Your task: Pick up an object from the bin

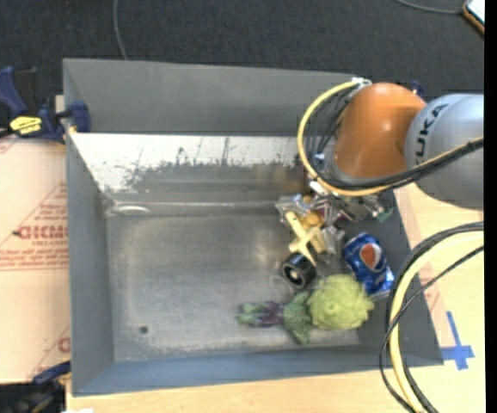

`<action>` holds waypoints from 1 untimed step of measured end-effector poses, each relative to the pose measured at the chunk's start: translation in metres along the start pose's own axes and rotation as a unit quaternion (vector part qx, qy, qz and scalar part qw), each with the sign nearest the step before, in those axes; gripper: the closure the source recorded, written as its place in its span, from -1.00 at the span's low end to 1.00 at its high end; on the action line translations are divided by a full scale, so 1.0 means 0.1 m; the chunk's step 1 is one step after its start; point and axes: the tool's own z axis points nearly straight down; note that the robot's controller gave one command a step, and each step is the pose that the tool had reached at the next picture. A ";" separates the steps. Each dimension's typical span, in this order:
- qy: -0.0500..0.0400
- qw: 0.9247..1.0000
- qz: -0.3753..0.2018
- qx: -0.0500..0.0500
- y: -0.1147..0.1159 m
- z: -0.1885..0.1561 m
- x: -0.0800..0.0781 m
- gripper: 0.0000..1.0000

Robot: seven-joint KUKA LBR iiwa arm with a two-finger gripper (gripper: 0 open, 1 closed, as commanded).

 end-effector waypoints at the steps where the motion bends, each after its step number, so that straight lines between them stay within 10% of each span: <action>1: -0.002 1.000 0.001 0.001 0.00 -0.12 0.00 1.00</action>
Offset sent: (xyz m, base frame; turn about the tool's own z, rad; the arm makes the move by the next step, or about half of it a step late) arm -0.0002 0.0000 0.0546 0.0021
